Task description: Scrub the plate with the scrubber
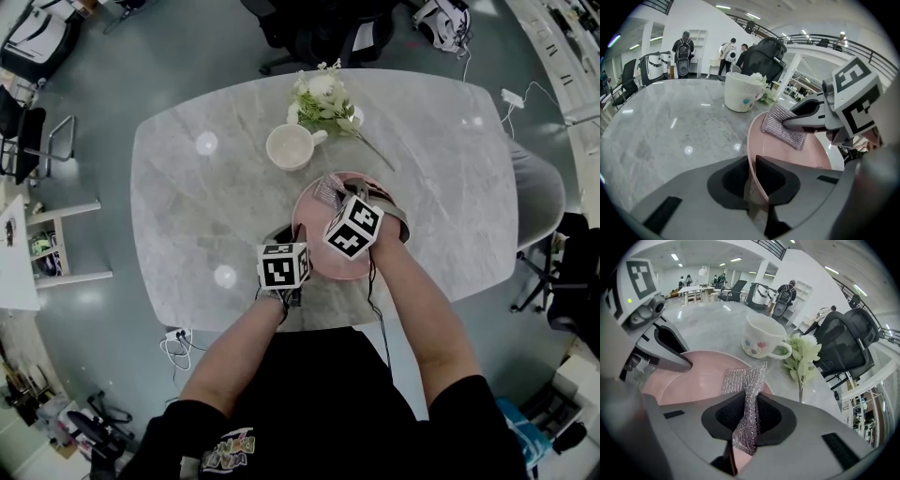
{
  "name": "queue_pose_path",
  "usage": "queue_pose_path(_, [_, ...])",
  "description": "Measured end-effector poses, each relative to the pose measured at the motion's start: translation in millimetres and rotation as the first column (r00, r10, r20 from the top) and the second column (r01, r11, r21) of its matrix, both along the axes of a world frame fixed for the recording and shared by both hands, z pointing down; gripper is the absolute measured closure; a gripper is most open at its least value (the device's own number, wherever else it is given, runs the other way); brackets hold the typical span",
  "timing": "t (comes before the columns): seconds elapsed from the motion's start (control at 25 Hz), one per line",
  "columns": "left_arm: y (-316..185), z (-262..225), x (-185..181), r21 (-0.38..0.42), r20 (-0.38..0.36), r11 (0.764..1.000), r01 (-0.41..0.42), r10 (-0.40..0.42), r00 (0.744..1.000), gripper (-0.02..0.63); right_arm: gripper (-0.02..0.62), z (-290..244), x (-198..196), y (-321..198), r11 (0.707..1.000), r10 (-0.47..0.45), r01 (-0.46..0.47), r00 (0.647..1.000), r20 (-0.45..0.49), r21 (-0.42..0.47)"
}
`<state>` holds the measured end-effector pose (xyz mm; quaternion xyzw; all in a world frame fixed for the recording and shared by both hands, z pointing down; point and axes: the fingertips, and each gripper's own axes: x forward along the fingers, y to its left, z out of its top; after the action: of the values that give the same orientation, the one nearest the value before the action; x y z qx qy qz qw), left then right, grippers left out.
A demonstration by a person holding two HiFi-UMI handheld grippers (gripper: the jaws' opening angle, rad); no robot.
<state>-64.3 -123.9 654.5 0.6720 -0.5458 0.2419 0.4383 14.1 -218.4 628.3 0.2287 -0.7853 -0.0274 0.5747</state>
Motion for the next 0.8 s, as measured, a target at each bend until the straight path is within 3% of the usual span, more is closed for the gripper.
queue_pose_path(0.8, [0.8,1.0,0.3,0.004,-0.004,1.000,-0.002,0.002,1.000,0.548,0.519,-5.7,92.8,-10.9,0.977,0.214,-0.214,0.976,-0.038,0.011])
